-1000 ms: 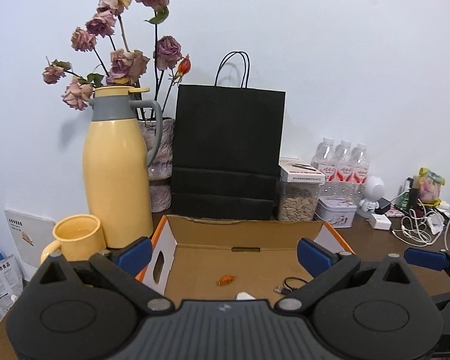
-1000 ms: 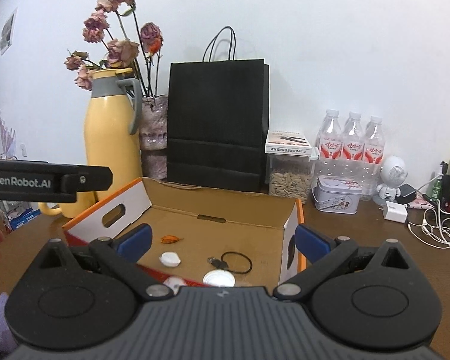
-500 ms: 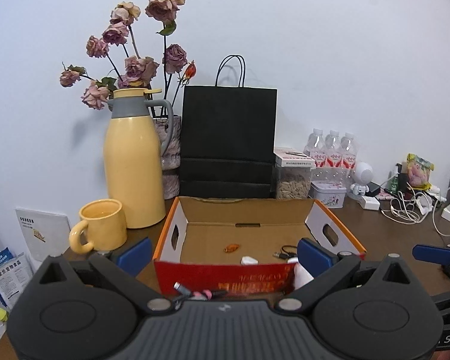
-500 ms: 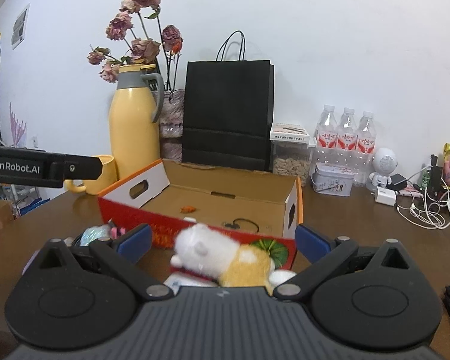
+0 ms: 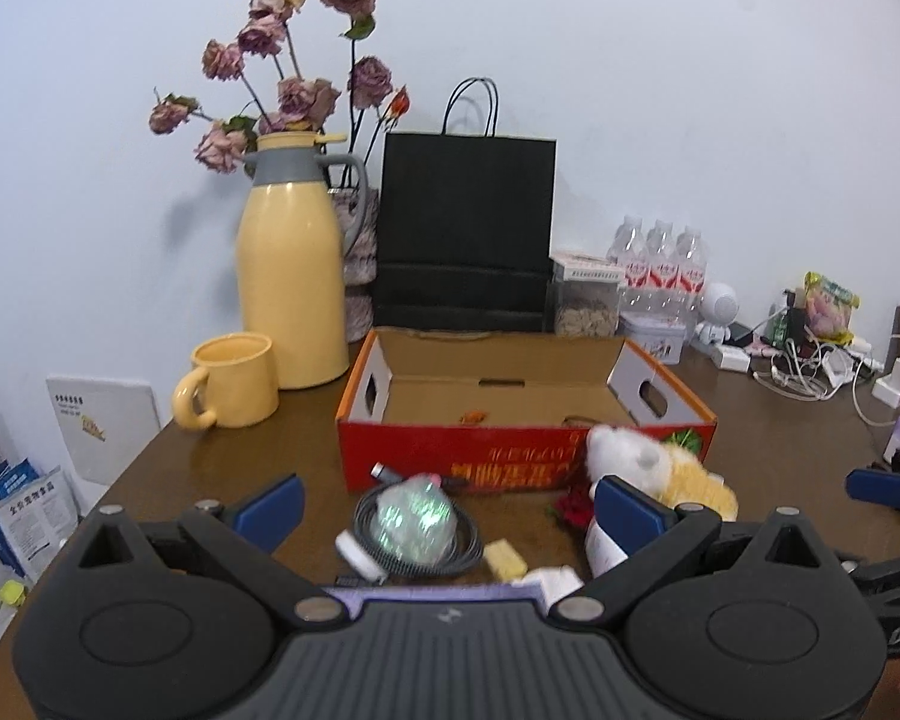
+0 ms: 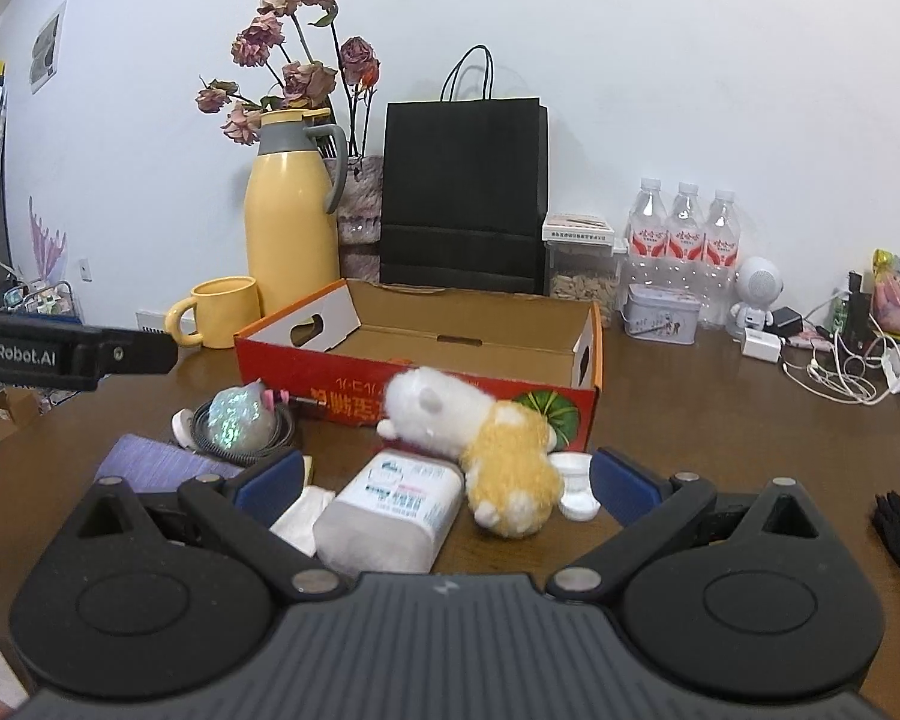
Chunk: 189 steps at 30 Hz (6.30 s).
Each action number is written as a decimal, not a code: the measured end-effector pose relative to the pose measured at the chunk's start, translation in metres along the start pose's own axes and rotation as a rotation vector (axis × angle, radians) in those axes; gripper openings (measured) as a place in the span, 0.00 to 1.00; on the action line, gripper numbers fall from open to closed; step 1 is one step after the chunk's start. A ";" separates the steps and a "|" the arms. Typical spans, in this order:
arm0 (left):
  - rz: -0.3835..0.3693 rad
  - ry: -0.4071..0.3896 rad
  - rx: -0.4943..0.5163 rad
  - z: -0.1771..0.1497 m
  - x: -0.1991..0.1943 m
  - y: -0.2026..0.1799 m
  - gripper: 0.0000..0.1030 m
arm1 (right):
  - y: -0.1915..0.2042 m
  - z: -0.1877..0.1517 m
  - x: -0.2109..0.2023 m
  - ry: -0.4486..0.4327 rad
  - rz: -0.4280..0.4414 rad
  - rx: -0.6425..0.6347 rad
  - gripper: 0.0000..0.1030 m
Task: Organize objects
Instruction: 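Withdraw both tools from the box back over the table, then grasp the small white bottle cap with the right tool, then close the left tool on the black coiled cable on the purple pouch, then carry the cable and white cap into the red box and open both tools, then withdraw both tools from the box back over the table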
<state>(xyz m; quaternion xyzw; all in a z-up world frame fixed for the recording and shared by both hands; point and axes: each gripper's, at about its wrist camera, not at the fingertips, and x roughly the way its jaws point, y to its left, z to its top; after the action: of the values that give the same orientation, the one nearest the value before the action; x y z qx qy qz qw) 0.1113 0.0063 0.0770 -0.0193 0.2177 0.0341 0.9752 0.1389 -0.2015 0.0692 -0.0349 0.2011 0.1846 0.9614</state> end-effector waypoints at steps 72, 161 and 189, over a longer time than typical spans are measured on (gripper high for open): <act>-0.007 0.149 -0.008 -0.094 0.003 0.013 0.52 | -0.012 -0.079 0.025 0.143 -0.027 -0.012 0.28; 0.038 0.057 -0.075 0.087 0.219 -0.014 0.92 | -0.050 0.071 0.216 0.075 -0.044 0.027 0.80; 0.044 0.014 -0.085 0.087 0.191 -0.020 0.98 | -0.048 0.073 0.188 0.029 -0.061 0.006 1.00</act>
<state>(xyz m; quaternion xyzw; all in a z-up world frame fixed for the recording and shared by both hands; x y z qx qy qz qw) 0.3222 0.0016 0.0749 -0.0560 0.2233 0.0648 0.9710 0.3444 -0.1716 0.0609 -0.0409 0.2142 0.1541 0.9637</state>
